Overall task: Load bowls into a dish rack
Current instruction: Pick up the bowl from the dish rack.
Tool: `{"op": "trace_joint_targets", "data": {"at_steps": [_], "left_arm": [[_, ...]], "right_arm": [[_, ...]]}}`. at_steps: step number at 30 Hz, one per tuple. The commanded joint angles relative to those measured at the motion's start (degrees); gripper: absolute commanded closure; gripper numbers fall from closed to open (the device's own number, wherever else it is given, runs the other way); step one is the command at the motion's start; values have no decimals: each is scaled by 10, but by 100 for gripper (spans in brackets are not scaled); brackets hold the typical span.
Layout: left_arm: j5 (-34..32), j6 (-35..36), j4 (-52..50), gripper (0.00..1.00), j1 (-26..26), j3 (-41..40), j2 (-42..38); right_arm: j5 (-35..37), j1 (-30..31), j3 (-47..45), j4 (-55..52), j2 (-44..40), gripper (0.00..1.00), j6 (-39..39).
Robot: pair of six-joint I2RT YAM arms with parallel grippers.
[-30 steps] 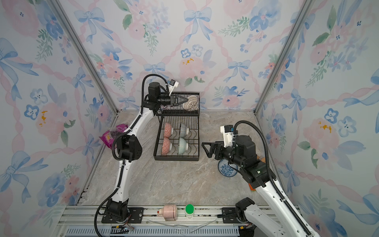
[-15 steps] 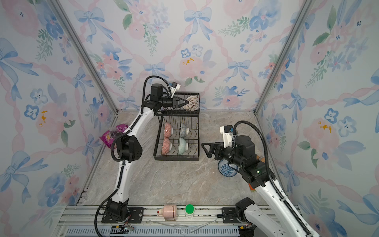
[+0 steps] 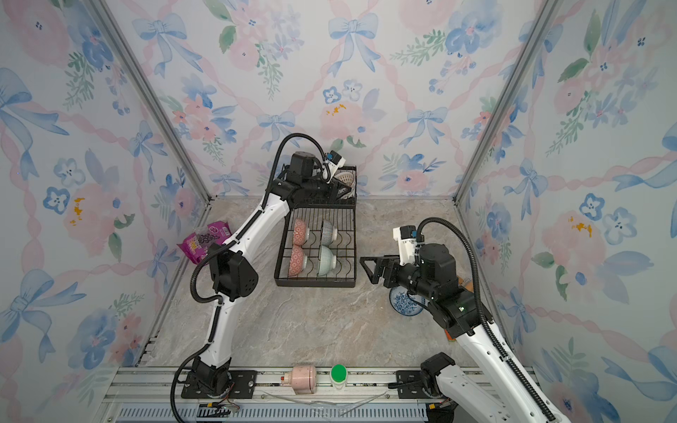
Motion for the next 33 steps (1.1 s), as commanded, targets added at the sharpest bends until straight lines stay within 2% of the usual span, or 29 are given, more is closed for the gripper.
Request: {"op": "trace_joint_targets", "data": {"at_steps": [1, 7, 14, 28, 29, 33], "left_arm": [[-8, 9, -9, 68, 5, 26, -3], [6, 21, -23, 71, -2, 22, 8], [-39, 51, -28, 71, -23, 23, 13], [-87, 64, -34, 74, -28, 24, 28], [-88, 64, -34, 75, -28, 25, 30], [-88, 61, -34, 92, -27, 29, 33]], "right_arm": [[-4, -5, -11, 2, -4, 4, 4], [-9, -5, -11, 9, 3, 4, 4], [-6, -6, -13, 5, 4, 4, 0], [-6, -6, -19, 8, 6, 4, -1], [-6, -6, -19, 8, 7, 4, -2], [-6, -6, -20, 7, 5, 4, -3]]}}
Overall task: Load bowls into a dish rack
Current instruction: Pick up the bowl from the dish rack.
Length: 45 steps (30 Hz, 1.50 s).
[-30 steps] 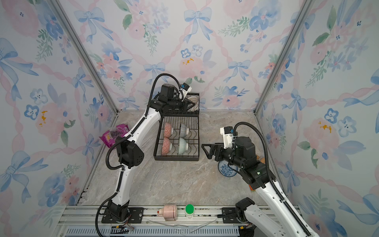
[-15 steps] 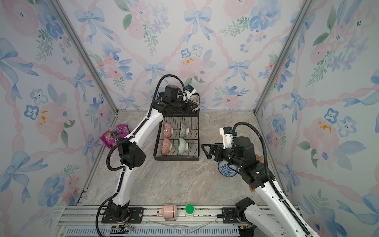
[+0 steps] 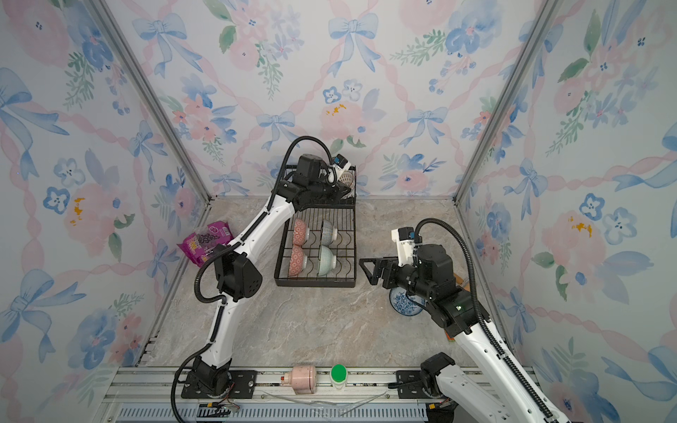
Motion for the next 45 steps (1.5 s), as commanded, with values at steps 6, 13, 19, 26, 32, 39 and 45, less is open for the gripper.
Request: {"op": "trace_joint_targets", "data": {"at_steps": [6, 13, 19, 26, 32, 39, 45], "left_arm": [[4, -2, -12, 100, 1, 39, 21], [71, -71, 18, 100, 25, 68, 17], [196, -206, 113, 100, 63, 68, 24], [281, -387, 246, 100, 89, 63, 47], [289, -539, 375, 100, 91, 37, 51], [267, -721, 458, 100, 93, 19, 67], [239, -813, 456, 100, 90, -26, 58]], "right_arm": [[-3, -8, -5, 4, 2, 4, -3], [-3, -8, -10, 8, -1, 4, 0], [-4, -7, -14, 12, -6, 4, 3], [-1, -9, -22, 13, -12, 4, 4], [-3, -9, -26, 17, -14, 4, 7], [-3, -10, -29, 18, -18, 4, 7], [-4, -10, -33, 25, -16, 4, 10]]}}
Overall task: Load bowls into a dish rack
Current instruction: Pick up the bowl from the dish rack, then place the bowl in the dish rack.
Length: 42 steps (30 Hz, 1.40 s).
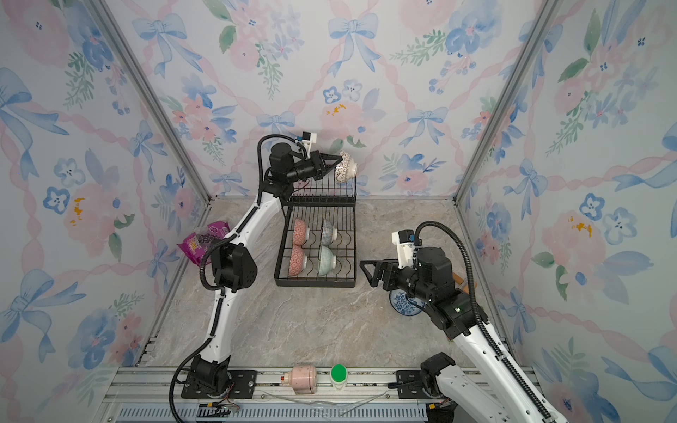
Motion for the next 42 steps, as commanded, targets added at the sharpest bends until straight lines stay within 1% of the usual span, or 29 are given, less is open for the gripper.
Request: {"op": "trace_joint_targets", "data": {"at_steps": [1, 6, 10, 13, 18, 23, 31, 35, 40, 42], "left_arm": [[-10, -101, 74, 100, -3, -28, 1], [-33, -136, 85, 100, -12, -32, -1], [-38, -197, 128, 100, -20, -39, 4], [-51, -208, 130, 100, -26, -47, -4], [-74, -227, 126, 100, -27, -114, -43], [-77, -221, 125, 100, -24, -151, -64], [-81, -188, 62, 100, -19, -171, -82], [-74, -165, 37, 100, -12, -169, -82], [-66, -114, -22, 100, -5, -152, -83], [-62, -108, -25, 100, -3, -152, -83]], "right_arm": [[-5, -7, -10, 14, -7, 4, 8], [-6, -6, -13, 16, -8, 4, 9], [-6, -6, -18, 20, -9, 4, 11], [-8, -6, -22, 22, -10, 4, 13], [-8, -7, -28, 23, -16, 4, 14], [-10, -7, -28, 27, -17, 4, 18], [-12, -6, -30, 29, -21, 4, 21], [-12, -6, -31, 30, -23, 4, 23], [-11, -5, -30, 31, -23, 4, 23], [-12, -5, -30, 33, -22, 4, 22]]}}
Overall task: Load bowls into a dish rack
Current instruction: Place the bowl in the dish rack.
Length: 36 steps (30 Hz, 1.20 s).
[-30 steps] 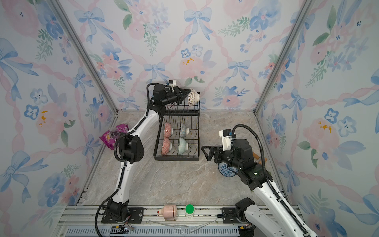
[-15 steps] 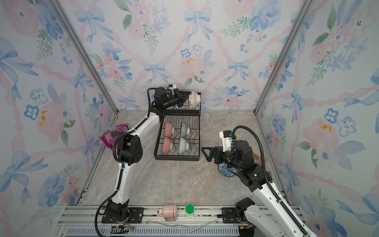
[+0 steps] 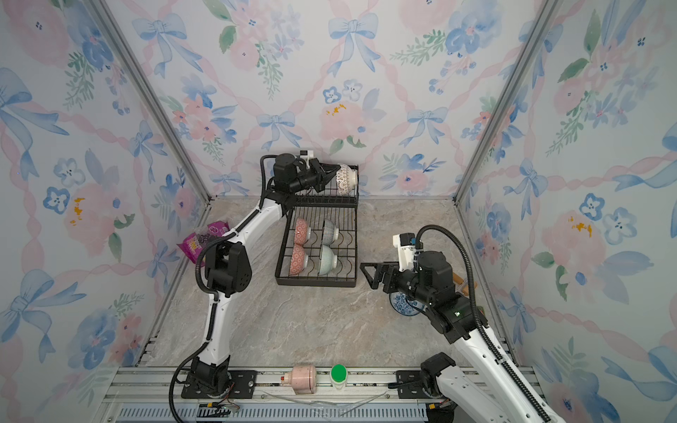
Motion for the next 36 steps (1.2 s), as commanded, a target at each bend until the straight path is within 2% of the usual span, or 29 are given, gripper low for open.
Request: {"op": "trace_joint_targets", "data": {"at_steps": [1, 5, 11, 15, 23, 36], "left_arm": [[19, 43, -46, 100, 6, 8, -13], [20, 61, -64, 98, 12, 6, -16], [21, 69, -66, 100, 17, 5, -14], [18, 78, -70, 93, 18, 6, -18], [-8, 137, -169, 90, 23, 29, -29], [-33, 193, -251, 82, 25, 45, -37]], "right_arm": [[-8, -5, -6, 16, -2, 4, 5], [-9, -3, -5, 17, 0, 4, 5], [-8, -4, -3, 14, 0, 4, 4], [-8, -3, -3, 15, 1, 4, 5], [-9, -1, -3, 16, 1, 4, 6], [-7, 6, 1, 18, 1, 4, 7]]}}
